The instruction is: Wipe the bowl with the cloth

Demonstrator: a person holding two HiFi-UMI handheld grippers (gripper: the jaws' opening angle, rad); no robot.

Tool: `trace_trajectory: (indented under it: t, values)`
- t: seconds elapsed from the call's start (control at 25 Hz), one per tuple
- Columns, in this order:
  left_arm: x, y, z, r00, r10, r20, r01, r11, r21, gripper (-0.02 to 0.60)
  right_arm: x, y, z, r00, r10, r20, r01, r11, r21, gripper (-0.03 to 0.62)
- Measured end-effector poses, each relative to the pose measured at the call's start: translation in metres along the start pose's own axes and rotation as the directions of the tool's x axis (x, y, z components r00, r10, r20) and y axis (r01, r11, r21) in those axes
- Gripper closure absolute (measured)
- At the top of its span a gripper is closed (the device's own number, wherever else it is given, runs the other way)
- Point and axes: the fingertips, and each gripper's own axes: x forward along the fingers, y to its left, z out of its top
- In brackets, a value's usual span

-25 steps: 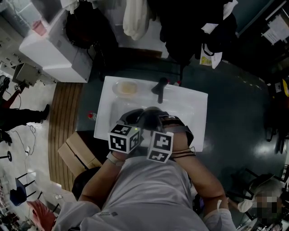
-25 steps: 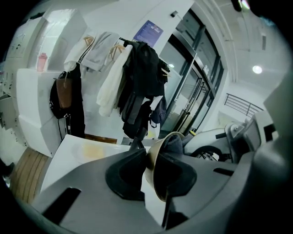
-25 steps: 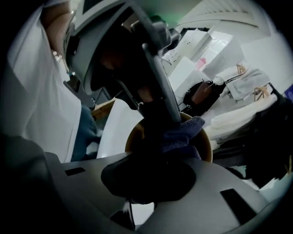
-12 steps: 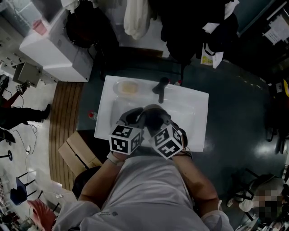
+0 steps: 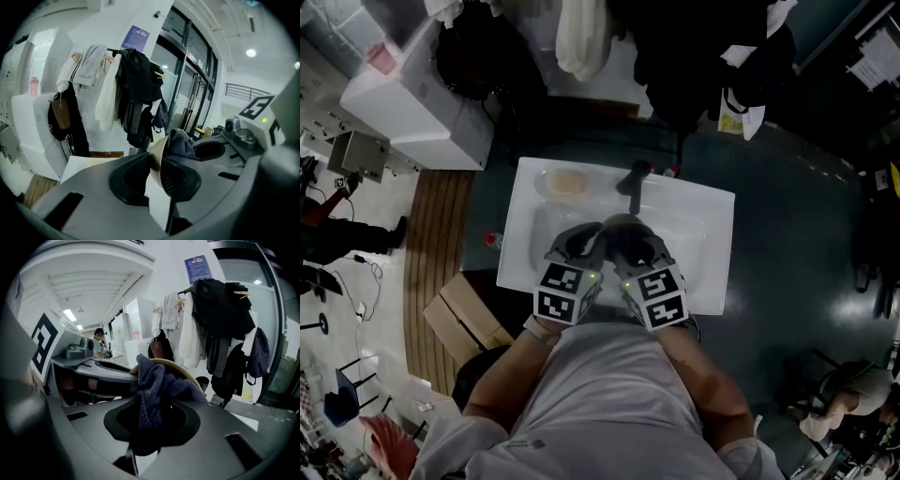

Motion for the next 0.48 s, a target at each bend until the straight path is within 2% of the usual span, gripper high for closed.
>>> trace_trajectory:
  t: [0.12,0.32,0.4,0.48]
  values:
    - [0.003,-0.002,-0.002,1.0,-0.011,0.002,0.011,1.0,-0.02,0.531,-0.003,-0.011,0.003,0.999,-0.025,0.044,0.021,0.996,0.084,0.505]
    - [0.005,-0.004,-0.004,1.0,-0.007,0.001,0.007,1.0,-0.001,0.531,-0.009,-0.02,0.006,0.993,-0.025,0.113,-0.005,0.966,0.259,0.506]
    - [0.005,-0.003,-0.002,1.0,-0.007,0.01,0.007,1.0,-0.018,0.531,-0.011,-0.023,0.008,0.992,-0.043,0.122,0.012,0.97,0.245,0.507]
    - [0.005,0.0,-0.001,1.0,-0.016,0.016,0.017,0.998,-0.067,0.531,-0.012,-0.024,0.01,0.991,-0.081,0.104,0.068,0.991,0.119,0.507]
